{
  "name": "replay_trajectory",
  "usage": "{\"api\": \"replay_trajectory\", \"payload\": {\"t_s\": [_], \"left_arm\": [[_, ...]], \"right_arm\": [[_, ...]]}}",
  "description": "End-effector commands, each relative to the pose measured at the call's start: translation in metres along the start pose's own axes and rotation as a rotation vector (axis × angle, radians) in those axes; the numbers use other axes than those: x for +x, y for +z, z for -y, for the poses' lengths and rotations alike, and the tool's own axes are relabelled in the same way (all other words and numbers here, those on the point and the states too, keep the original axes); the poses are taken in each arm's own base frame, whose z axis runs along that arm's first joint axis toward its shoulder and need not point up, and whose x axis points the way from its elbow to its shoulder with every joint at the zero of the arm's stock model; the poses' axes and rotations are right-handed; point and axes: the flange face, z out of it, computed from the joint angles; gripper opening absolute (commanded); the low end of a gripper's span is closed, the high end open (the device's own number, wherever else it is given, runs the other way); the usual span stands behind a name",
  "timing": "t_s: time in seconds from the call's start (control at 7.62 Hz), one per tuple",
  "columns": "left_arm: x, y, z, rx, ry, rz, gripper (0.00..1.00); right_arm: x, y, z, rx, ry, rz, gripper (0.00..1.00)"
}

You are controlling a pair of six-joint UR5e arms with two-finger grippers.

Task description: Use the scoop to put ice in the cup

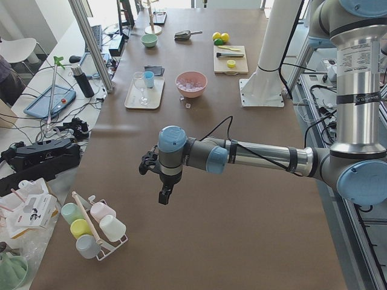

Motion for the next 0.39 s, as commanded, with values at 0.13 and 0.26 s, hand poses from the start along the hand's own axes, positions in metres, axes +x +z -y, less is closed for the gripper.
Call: {"api": "replay_trajectory", "payload": {"t_s": [0.13,0.26], "left_arm": [[-0.0008,0.0013,0.0009,-0.002,-0.001,0.000,0.99],[-0.0008,0.0013,0.0009,-0.002,-0.001,0.000,0.99]], "right_arm": [[0.0076,-0.0111,-0.0034,-0.035,0.026,-0.001,1.00],[0.0088,-0.0099,-0.0037,-0.042,0.033,0.000,1.00]]}}
